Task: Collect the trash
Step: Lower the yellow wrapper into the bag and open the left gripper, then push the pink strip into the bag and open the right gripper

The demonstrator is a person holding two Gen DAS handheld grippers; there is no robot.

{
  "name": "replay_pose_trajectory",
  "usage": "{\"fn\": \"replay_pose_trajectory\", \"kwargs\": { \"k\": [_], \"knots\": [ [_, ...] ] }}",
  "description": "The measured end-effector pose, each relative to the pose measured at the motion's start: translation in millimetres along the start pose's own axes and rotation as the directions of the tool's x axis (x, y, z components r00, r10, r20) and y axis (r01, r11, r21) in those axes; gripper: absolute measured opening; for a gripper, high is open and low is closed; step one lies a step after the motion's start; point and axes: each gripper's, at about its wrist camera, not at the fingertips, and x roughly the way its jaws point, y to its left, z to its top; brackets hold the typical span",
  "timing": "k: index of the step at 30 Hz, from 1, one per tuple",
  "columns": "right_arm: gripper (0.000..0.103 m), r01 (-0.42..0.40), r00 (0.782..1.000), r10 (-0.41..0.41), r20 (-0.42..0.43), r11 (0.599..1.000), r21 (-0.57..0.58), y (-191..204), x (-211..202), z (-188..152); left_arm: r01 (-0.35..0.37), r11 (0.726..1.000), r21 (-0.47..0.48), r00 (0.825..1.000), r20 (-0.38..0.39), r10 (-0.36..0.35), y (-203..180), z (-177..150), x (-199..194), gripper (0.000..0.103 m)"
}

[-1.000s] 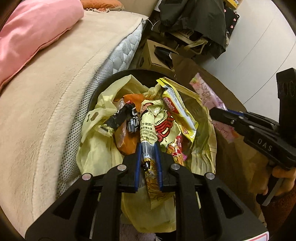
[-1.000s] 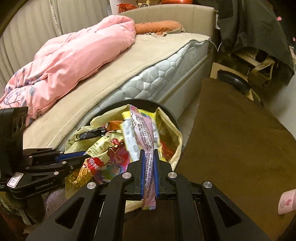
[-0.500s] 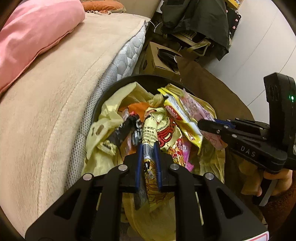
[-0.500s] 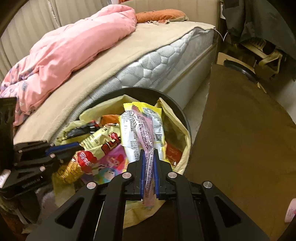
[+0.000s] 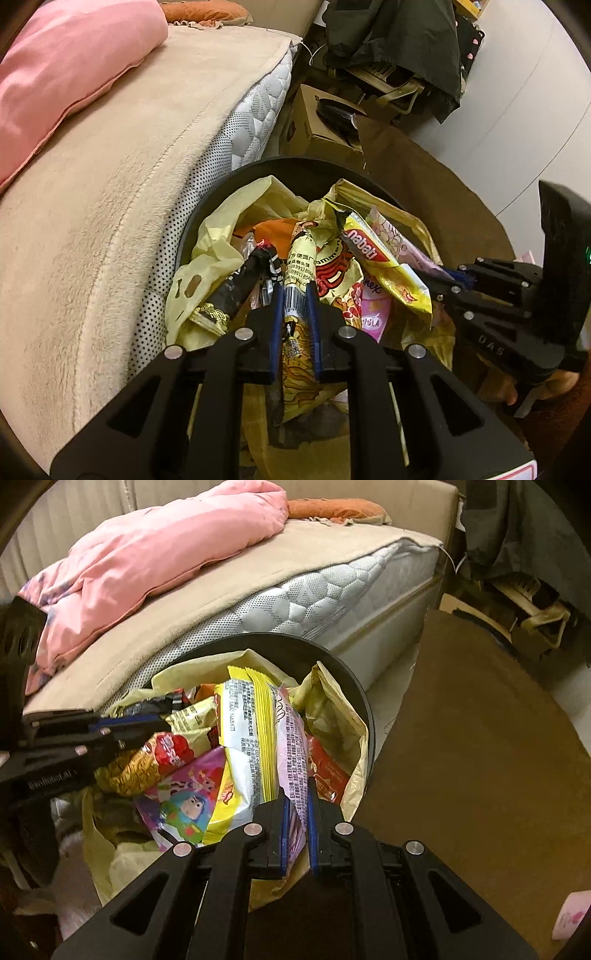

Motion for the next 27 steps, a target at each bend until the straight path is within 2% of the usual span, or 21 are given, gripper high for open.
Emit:
{"fn": "replay_pose_trajectory", "kwargs": {
  "k": [3, 5, 10, 18, 22, 27],
  "knots": [
    [0.01, 0.011, 1.0, -0.011, 0.013, 1.0, -0.021, 3.1, -3.8, -2.9, 0.005, 1.0, -0.013, 1.0, 0.017, -0.004, 2.6, 0.5, -7.3, 0.014],
    [0.01, 0.019, 1.0, -0.019, 0.007, 1.0, -0.023, 4.7, -4.3, -3.3, 0.014, 1.0, -0.025, 0.999, 0.031, -0.014, 4.3, -0.1, -13.6, 0.023],
    [0.011, 0.002, 1.0, -0.002, 0.0, 1.0, 0.007, 5.0, -9.6, -2.8, 0.004, 1.0, -0.021, 0.998, 0.058, -0.003, 1.7, -1.2, -27.8, 0.033],
    [0.011, -0.022, 0.999, 0.022, 0.04, 1.0, 0.015, 11.0, -31.5, -6.5, -0.018, 0.999, -0.029, 0.991, 0.13, 0.022, -4.9, 1.7, -55.8, 0.039],
    [0.011, -0.005, 0.998, 0.005, 0.069, 1.0, 0.006, 12.3, -41.6, -6.2, -0.029, 0.999, -0.028, 0.986, 0.161, 0.033, -8.7, 1.6, -67.3, 0.041],
    [0.011, 0.027, 0.997, -0.025, 0.072, 0.999, -0.028, 15.1, -47.8, -9.5, -0.032, 0.999, -0.037, 0.987, 0.158, 0.038, -7.1, -3.1, -70.3, 0.042]
  ]
}}
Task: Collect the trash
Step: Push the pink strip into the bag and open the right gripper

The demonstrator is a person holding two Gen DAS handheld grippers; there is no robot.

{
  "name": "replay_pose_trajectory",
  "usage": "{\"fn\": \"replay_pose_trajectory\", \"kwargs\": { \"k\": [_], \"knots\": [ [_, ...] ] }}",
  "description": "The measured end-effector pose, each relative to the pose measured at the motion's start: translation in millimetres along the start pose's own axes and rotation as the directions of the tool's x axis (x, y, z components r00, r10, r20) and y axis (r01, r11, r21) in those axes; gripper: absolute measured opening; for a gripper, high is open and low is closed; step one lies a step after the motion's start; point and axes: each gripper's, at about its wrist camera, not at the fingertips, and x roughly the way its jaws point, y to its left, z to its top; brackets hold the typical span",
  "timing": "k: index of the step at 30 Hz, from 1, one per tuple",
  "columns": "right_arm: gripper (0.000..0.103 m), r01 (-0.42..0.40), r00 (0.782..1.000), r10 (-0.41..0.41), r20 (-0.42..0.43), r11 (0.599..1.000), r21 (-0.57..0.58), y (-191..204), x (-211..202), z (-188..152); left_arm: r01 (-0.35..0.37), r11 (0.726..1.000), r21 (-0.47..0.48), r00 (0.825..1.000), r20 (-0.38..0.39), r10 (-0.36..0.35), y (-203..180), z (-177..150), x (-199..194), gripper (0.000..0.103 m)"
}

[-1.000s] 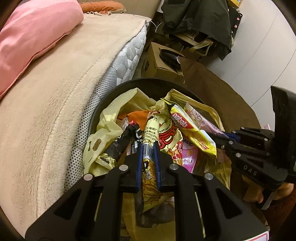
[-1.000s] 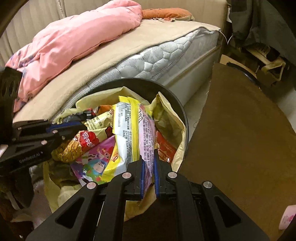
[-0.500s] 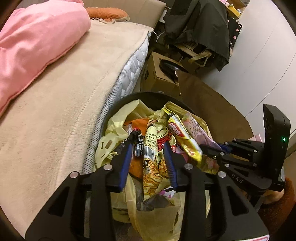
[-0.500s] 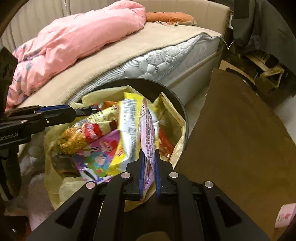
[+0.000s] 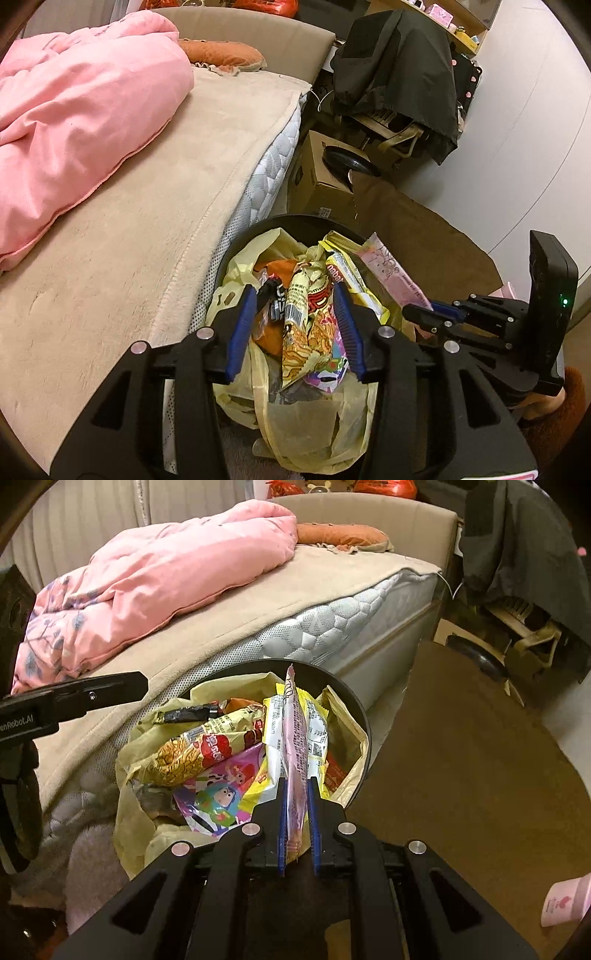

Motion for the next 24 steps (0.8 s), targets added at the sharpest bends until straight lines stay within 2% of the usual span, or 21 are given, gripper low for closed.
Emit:
{"fn": "replay_pose_trajectory", "kwargs": {
  "k": [4, 8, 14, 20, 24],
  "knots": [
    [0.011, 0.034, 0.999, -0.034, -0.022, 0.999, 0.01, -3.5, 2.6, -3.9, -0.007, 1.0, -0.008, 1.0, -0.012, 0.007, 1.6, -4.3, 2.6, 0.042],
    [0.011, 0.023, 0.997, -0.02, -0.071, 0.999, 0.036, -8.2, 13.5, -4.3, -0.017, 1.0, 0.0, 1.0, -0.019, 0.017, 0.7, -8.7, 6.2, 0.042],
    [0.011, 0.051, 0.995, -0.055, -0.089, 0.998, -0.046, 6.2, 24.2, 4.8, -0.034, 0.999, 0.003, 0.999, -0.03, 0.034, 3.7, -12.8, 11.2, 0.042],
    [0.012, -0.055, 0.994, 0.049, -0.096, 0.997, -0.051, 10.5, 28.8, 9.5, -0.019, 1.0, -0.011, 0.999, -0.04, 0.018, 12.2, -13.9, 15.4, 0.043],
    [0.012, -0.102, 0.982, 0.092, -0.164, 0.993, -0.054, 8.1, 33.8, 2.5, 0.007, 1.0, -0.018, 0.999, -0.045, -0.008, 13.9, -13.7, 18.1, 0.047]
  ]
}}
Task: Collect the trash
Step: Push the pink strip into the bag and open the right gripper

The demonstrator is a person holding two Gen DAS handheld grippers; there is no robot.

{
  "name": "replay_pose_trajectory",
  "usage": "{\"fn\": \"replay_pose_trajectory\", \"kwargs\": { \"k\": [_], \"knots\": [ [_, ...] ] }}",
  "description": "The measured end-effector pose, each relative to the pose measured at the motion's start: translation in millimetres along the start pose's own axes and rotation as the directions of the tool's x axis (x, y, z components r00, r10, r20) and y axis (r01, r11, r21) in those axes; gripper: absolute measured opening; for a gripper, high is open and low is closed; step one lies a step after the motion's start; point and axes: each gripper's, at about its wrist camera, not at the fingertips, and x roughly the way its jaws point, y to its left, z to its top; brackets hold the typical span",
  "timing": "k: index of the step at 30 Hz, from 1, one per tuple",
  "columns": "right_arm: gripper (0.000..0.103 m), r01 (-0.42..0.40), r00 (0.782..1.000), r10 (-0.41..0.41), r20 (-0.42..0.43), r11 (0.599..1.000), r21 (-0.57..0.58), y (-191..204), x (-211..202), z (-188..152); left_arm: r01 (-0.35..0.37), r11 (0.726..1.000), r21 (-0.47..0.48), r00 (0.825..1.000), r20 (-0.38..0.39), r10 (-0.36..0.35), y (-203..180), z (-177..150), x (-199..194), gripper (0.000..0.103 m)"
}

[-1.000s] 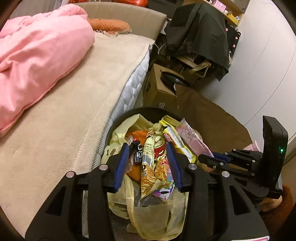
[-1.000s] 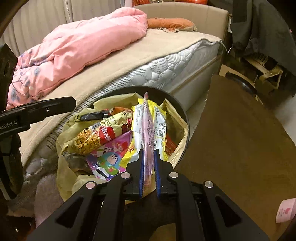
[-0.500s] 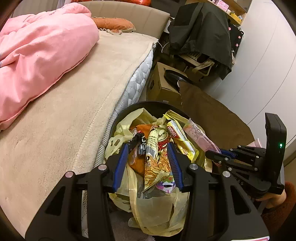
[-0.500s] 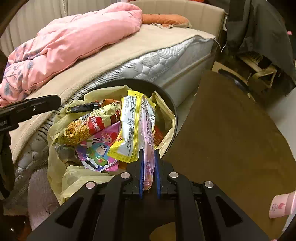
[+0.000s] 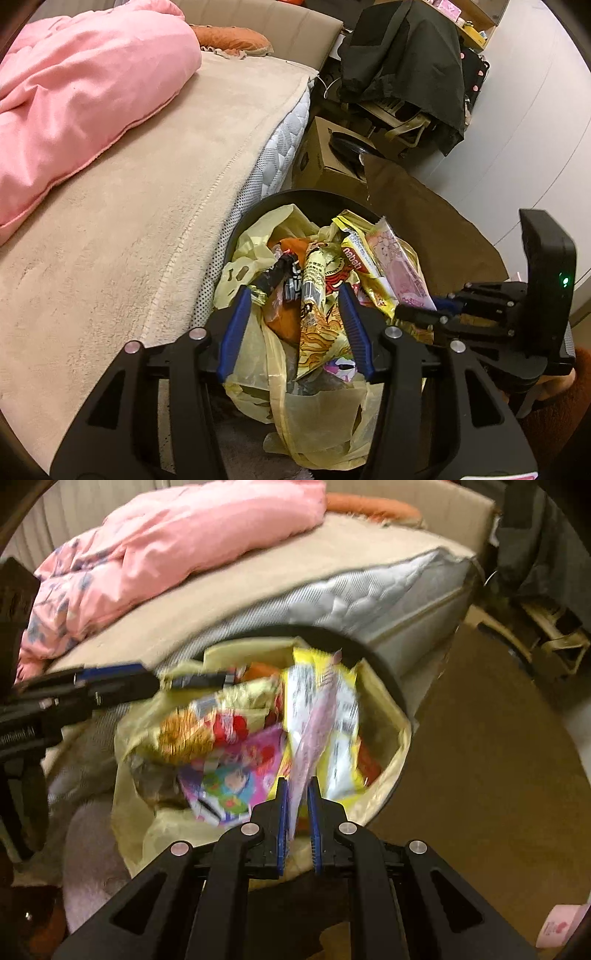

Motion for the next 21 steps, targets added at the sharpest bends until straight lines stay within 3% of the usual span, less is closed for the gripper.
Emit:
{"fn": "replay_pose_trajectory", "kwargs": {
  "k": [2, 8, 15, 21],
  "knots": [
    [0.012, -0.008, 1.0, 0.008, -0.02, 1.0, 0.008, -3.7, 0.0, -6.2, 0.017, 1.0, 0.003, 1.0, -0.003, -0.017, -2.1, 0.7, 1.9, 0.047],
    [0.012, -0.043, 0.999, 0.043, 0.031, 0.999, -0.001, -6.7, -19.9, -20.3, 0.042, 0.999, 0.016, 0.999, -0.011, -0.042, -12.4, 2.0, 9.2, 0.047],
    [0.012, 0.027, 0.993, -0.028, 0.111, 1.0, 0.007, -10.0, -45.9, -28.2, 0.032, 0.999, 0.031, 0.999, 0.002, -0.032, -20.8, 3.4, 6.0, 0.048],
    [0.012, 0.044, 0.99, -0.047, 0.129, 0.999, 0.026, -13.3, -49.8, -26.1, 0.011, 0.999, 0.041, 1.0, 0.023, -0.012, -23.8, 3.8, -2.9, 0.048]
  ]
}}
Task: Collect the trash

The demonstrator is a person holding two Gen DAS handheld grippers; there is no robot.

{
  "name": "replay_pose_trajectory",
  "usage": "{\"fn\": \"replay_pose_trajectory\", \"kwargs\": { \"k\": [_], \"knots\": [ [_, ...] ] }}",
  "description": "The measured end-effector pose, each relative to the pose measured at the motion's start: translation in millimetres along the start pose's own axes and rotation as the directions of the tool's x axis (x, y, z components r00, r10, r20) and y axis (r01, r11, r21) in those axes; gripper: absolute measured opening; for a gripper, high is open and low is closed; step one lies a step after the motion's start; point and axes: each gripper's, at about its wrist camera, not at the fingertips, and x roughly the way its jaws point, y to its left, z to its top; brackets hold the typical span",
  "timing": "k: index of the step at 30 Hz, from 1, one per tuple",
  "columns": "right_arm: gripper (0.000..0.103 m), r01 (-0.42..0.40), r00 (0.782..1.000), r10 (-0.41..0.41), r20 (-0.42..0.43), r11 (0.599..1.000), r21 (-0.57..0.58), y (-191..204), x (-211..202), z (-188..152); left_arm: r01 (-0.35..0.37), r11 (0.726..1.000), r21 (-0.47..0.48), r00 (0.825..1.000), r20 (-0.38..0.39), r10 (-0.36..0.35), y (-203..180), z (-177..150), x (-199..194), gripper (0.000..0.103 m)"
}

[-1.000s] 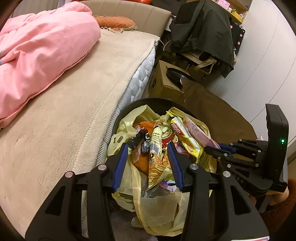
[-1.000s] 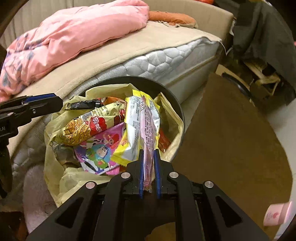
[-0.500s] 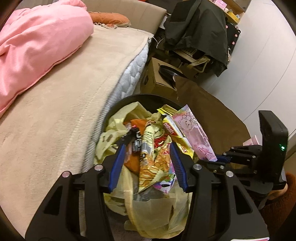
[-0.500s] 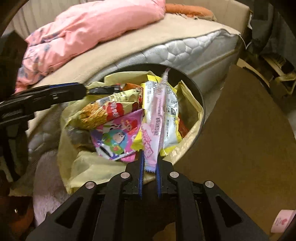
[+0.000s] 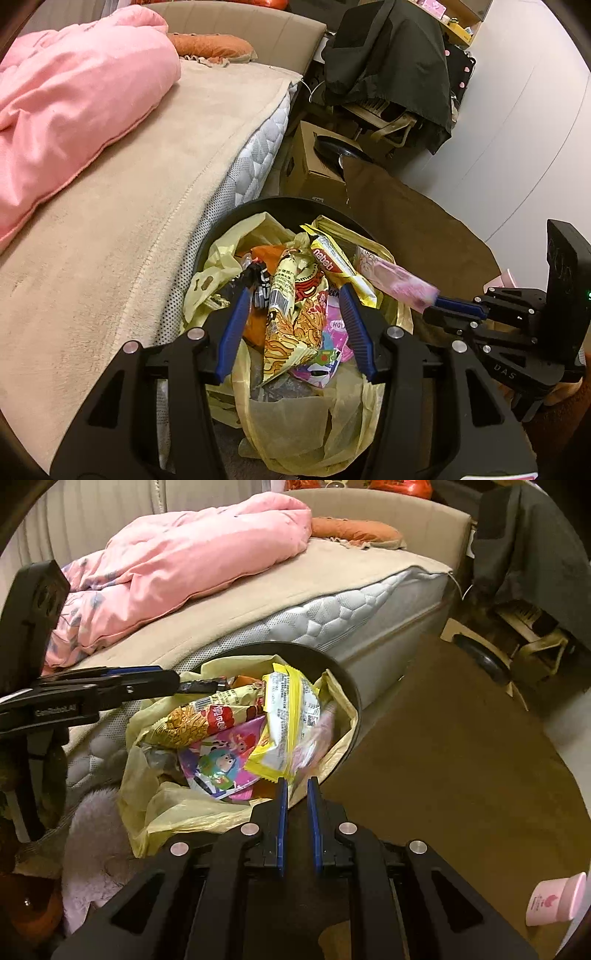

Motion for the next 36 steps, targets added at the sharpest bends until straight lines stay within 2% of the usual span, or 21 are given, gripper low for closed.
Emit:
{"fn": "replay_pose_trajectory", "kwargs": {
  "k": [3, 7, 14, 18, 21, 23, 26, 28, 36],
  "knots": [
    [0.012, 0.014, 1.0, -0.013, 0.026, 1.0, -0.008, 3.2, -4.4, 3.5, -0.019, 1.0, -0.013, 1.0, 0.01, 0.019, 3.8, 0.1, -4.8, 0.048],
    [0.012, -0.011, 0.998, 0.011, 0.06, 1.0, 0.001, 4.9, -12.1, 6.4, -0.042, 0.998, -0.042, 0.999, 0.016, 0.043, 12.7, -0.9, -9.1, 0.048],
    [0.012, 0.012, 0.998, -0.019, 0.062, 0.994, 0.109, -3.4, -22.8, -6.2, -0.058, 0.998, -0.031, 0.998, 0.021, 0.059, 4.6, -10.3, -14.9, 0.048],
    [0.012, 0.031, 0.997, -0.041, 0.06, 0.987, 0.157, -3.6, -38.0, -28.1, -0.063, 0.998, 0.011, 0.998, 0.024, 0.062, -16.4, -20.8, -21.0, 0.048],
    [0.012, 0.069, 0.993, -0.085, 0.082, 0.981, 0.18, -3.5, -54.2, -46.7, -0.072, 0.995, 0.064, 0.997, 0.018, 0.071, -38.3, -31.0, -24.2, 0.048],
    [0.012, 0.086, 0.989, -0.109, 0.095, 0.972, 0.217, -6.3, -66.9, -61.2, -0.069, 0.993, 0.096, 0.997, 0.024, 0.067, -53.9, -38.5, -28.1, 0.054],
    [0.012, 0.145, 0.98, -0.176, 0.094, 0.951, 0.272, -12.2, -82.7, -78.1, -0.07, 0.987, 0.144, 0.997, 0.038, 0.065, -76.9, -48.6, -33.6, 0.055],
    [0.012, 0.155, 0.977, -0.191, 0.1, 0.944, 0.291, -15.2, -91.3, -85.7, -0.074, 0.983, 0.171, 0.997, 0.049, 0.066, -91.7, -54.3, -38.5, 0.055],
    [0.012, 0.242, 0.953, -0.285, 0.1, 0.919, 0.312, -6.8, -121.9, -121.7, -0.121, 0.973, 0.198, 0.993, 0.043, 0.114, -134.7, -76.0, -58.0, 0.055]
  ]
}}
